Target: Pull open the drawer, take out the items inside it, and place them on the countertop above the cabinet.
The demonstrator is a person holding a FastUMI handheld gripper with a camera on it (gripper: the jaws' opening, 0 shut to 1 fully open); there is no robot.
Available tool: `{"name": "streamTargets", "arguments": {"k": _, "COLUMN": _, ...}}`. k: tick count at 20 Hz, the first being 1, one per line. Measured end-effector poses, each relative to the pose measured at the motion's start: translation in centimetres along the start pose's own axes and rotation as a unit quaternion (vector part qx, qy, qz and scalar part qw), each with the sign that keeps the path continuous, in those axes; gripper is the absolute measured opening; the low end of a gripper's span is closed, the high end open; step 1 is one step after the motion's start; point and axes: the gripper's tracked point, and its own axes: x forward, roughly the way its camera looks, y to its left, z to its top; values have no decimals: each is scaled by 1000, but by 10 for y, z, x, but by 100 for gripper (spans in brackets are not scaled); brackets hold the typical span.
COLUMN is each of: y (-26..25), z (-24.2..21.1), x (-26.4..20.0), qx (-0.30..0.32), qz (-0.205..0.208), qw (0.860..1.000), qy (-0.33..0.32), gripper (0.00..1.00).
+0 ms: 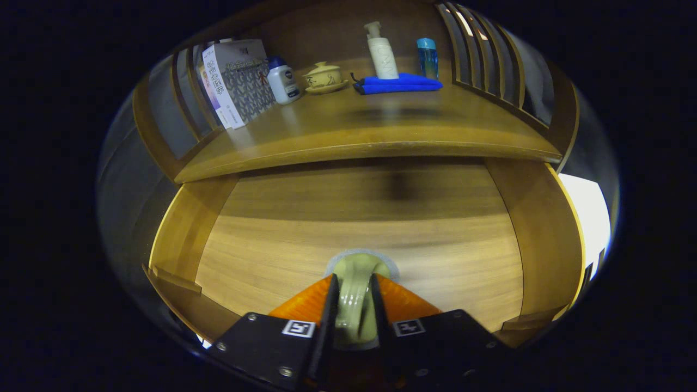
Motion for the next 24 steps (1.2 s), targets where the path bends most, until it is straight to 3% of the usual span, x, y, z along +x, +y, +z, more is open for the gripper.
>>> {"name": "streamTargets", "arguments": {"k": 2, "y": -2, "z": 1, "x": -2, "qx": -15, "qz": 0, "qw": 1000, "qy": -8, "gripper": 22}}
{"name": "streamTargets", "arguments": {"k": 11, "y": 4, "z": 24, "x": -23, "qx": -66, "qz": -7, "qw": 992, "qy": -105, "gripper": 21}}
{"name": "streamTargets", "arguments": {"k": 19, "y": 18, "z": 87, "x": -71, "qx": -94, "qz": -19, "qw": 966, "qy": -239, "gripper": 21}}
{"name": "streamTargets", "arguments": {"k": 24, "y": 27, "z": 134, "x": -91, "qx": -76, "qz": -16, "qw": 953, "qy": -292, "gripper": 21}}
